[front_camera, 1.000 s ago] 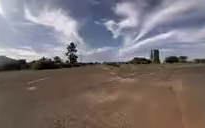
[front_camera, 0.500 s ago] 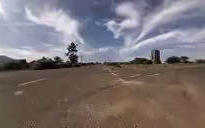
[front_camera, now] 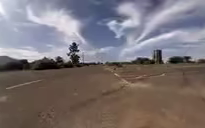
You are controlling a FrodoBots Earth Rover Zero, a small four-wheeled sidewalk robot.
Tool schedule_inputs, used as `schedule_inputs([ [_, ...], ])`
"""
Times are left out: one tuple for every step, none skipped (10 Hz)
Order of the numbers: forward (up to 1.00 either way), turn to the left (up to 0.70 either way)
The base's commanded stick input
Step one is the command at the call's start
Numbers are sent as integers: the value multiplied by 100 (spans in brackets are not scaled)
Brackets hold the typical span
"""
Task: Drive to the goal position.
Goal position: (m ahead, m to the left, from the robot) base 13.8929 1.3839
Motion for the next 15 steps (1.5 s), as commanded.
schedule_inputs([
  [100,0],
  [100,0],
  [100,0],
  [100,0],
  [100,0],
  [100,0],
  [100,0],
  [100,0],
  [100,0],
  [100,0],
  [100,0],
  [100,0],
  [100,0],
  [100,0],
  [100,0],
])
